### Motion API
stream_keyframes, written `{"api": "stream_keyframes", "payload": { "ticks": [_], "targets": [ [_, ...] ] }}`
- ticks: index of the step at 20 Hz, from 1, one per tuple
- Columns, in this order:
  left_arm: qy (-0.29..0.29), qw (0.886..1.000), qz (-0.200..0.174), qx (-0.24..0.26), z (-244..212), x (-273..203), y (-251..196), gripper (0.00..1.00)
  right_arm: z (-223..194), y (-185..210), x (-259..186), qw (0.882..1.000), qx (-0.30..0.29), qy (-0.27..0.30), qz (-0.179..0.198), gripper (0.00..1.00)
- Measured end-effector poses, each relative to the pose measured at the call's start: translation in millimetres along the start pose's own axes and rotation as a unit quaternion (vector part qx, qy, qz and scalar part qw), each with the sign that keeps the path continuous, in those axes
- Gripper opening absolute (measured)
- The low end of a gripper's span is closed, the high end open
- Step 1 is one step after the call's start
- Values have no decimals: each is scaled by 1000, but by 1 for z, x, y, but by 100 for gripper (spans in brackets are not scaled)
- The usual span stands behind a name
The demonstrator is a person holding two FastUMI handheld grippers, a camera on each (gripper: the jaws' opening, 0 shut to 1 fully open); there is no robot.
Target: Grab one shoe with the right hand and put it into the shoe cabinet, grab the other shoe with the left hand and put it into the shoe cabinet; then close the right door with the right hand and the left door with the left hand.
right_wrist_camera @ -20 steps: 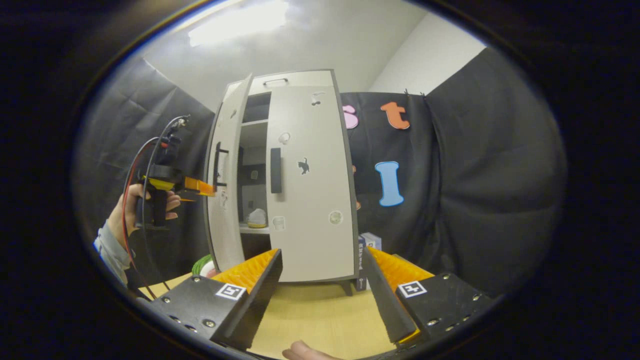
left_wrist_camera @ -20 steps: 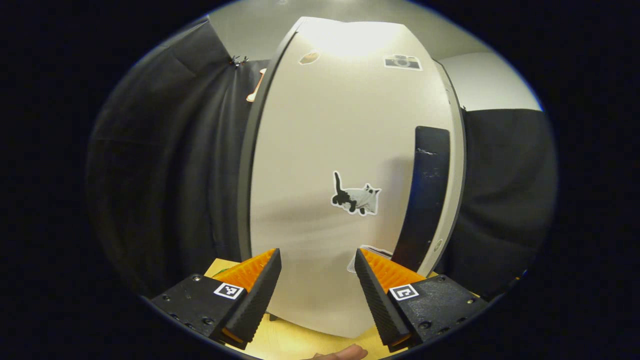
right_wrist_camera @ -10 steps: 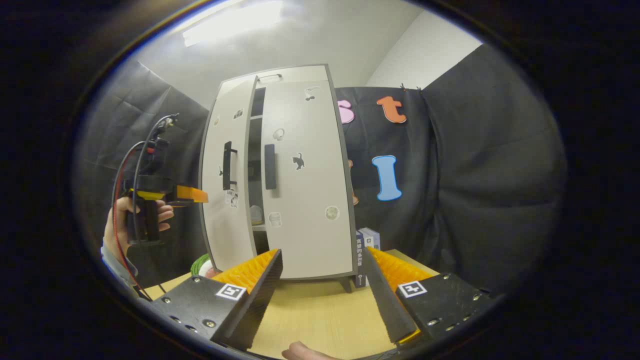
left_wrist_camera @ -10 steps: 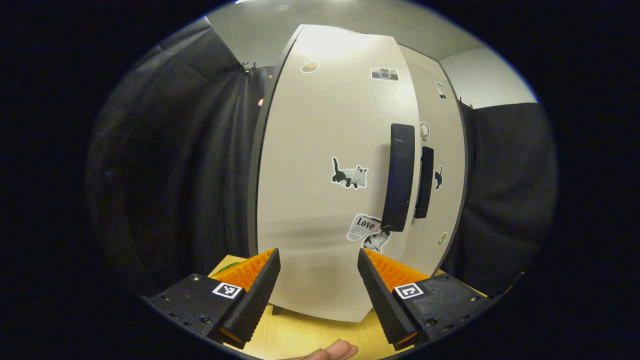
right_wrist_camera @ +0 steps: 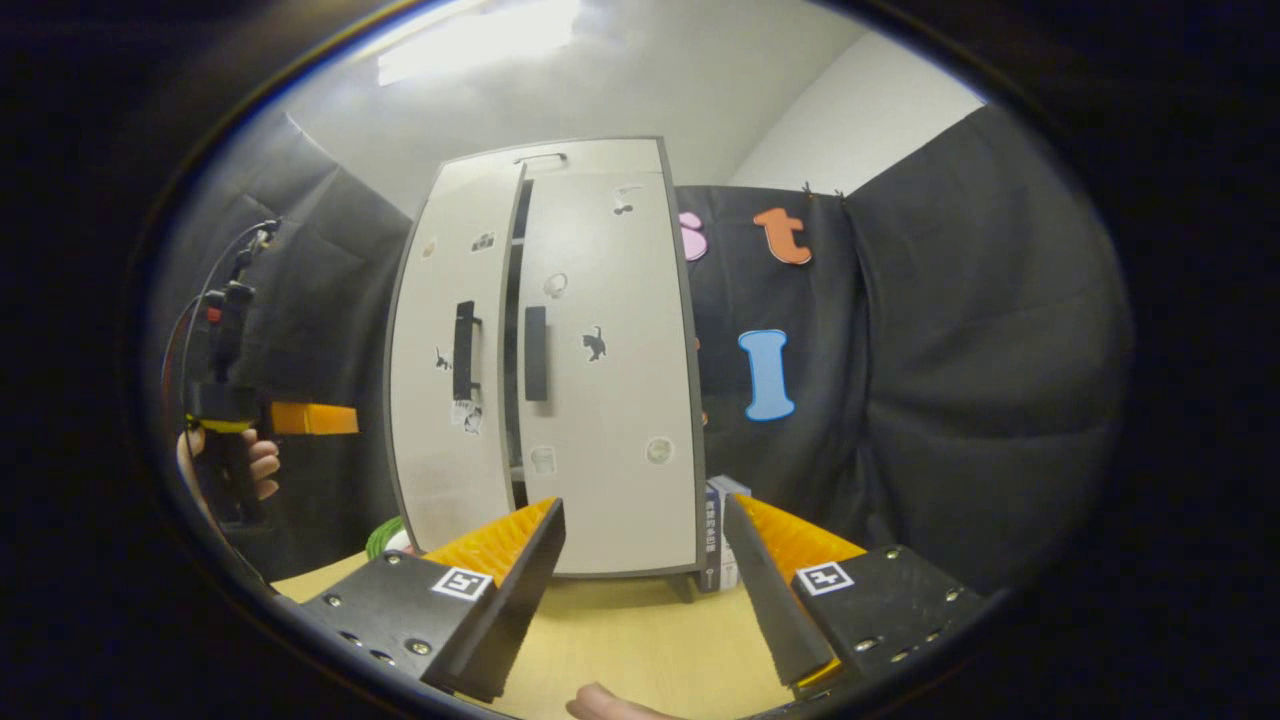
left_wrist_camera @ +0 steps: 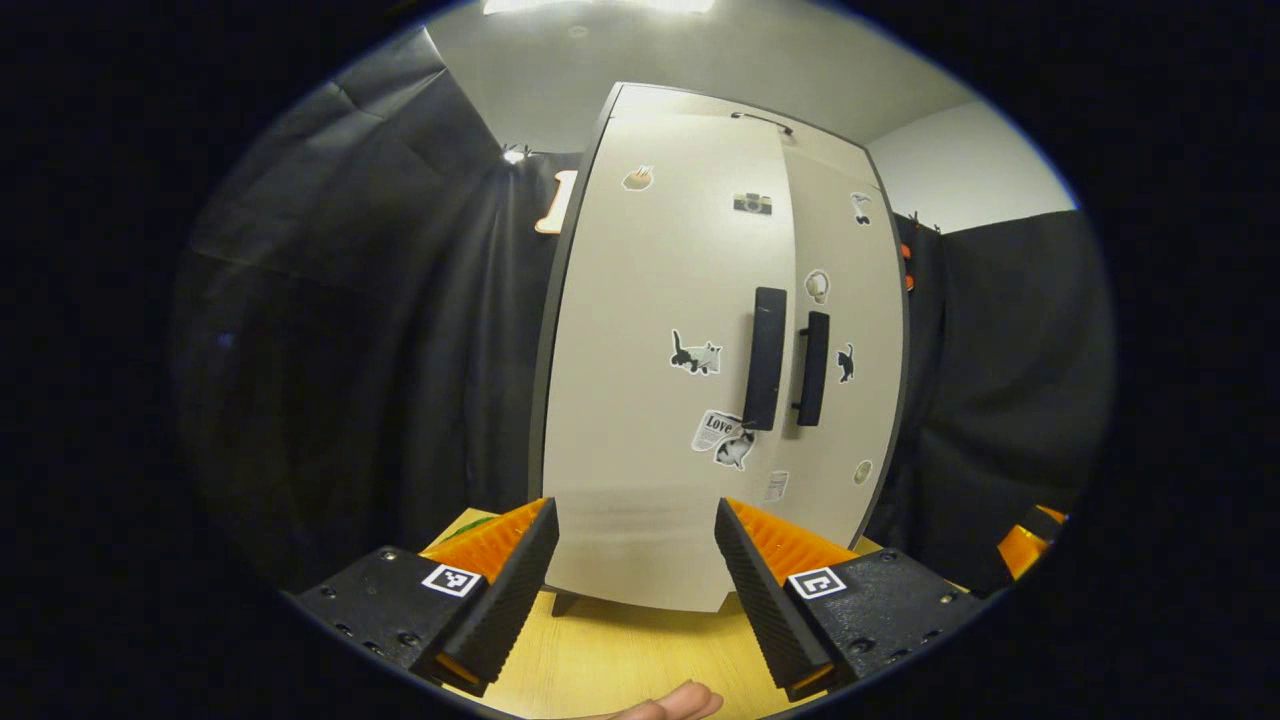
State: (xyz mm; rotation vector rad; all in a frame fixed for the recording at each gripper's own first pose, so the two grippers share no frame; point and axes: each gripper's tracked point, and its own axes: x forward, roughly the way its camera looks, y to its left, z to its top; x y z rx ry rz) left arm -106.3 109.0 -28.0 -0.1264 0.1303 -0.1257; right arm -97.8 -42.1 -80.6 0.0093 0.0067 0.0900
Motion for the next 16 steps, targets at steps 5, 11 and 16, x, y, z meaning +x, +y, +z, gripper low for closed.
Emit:
{"api": "stream_keyframes", "payload": {
  "ticks": [5,11,16],
  "targets": [
    [5,999,12,36,-13,-38,-4,96,18,5,1,1000,6,-7,-4,95],
    [5,999,-1,48,-16,-71,-18,96,34,17,-12,1000,-19,-17,13,95],
    [-22,998,6,54,2,-85,-15,95,44,26,-21,999,-7,-36,35,95]
  ]
}}
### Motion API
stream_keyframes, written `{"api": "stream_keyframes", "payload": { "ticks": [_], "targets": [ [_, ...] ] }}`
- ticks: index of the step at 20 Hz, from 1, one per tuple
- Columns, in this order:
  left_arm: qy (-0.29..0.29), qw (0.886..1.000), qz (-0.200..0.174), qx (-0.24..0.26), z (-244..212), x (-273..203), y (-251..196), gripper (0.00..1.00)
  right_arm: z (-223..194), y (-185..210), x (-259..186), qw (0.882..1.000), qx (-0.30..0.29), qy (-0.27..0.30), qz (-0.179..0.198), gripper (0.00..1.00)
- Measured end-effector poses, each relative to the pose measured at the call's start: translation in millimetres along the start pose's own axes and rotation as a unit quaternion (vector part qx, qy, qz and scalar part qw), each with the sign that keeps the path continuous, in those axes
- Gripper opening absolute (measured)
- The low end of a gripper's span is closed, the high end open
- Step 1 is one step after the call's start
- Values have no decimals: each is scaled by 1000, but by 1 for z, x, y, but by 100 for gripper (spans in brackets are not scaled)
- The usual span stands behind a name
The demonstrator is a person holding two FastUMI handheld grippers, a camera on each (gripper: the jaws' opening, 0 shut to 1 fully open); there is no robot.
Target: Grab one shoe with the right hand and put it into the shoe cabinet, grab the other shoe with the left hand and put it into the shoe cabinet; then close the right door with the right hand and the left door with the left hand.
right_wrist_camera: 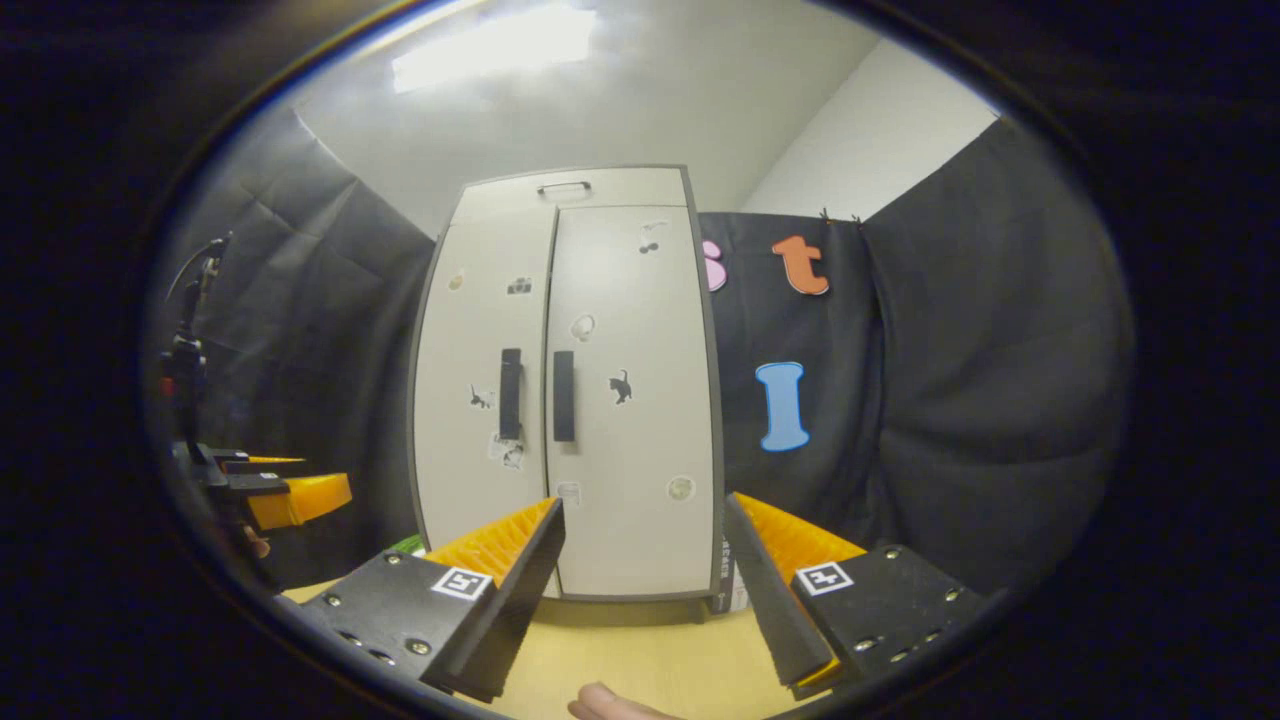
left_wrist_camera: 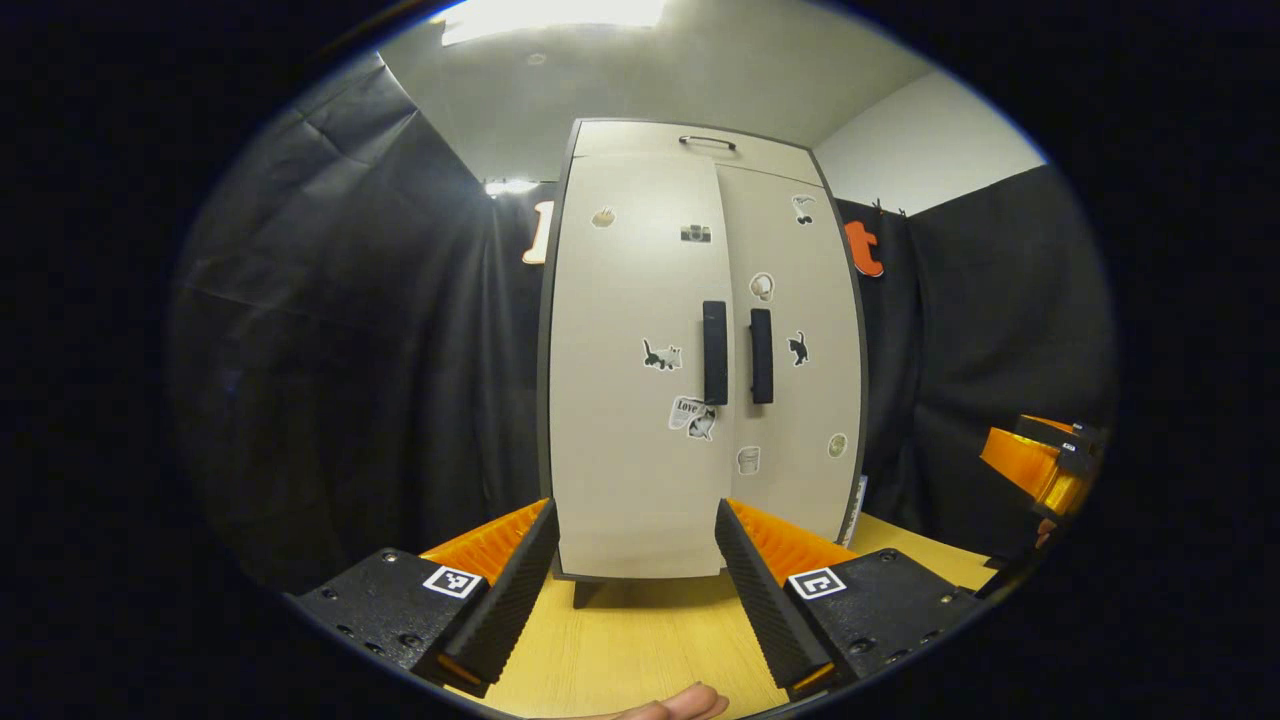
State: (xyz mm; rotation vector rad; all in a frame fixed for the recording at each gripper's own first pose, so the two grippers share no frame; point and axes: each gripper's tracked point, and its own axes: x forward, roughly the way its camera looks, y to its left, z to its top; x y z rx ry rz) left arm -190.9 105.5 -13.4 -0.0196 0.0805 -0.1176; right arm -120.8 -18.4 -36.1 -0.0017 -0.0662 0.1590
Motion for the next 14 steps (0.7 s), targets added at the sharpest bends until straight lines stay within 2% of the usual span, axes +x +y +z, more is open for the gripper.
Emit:
{"api": "stream_keyframes", "payload": {
  "ticks": [6,10,14],
  "targets": [
    [-2,1000,-4,-9,3,-5,2,95,6,-11,-10,1000,-4,-9,-16,95],
    [6,1000,-2,-19,0,-4,2,95,6,-11,-15,1000,-11,-16,-4,97],
    [3,1000,4,-16,0,-2,2,95,3,-18,-19,1000,-17,-19,-3,95]
  ]
}}
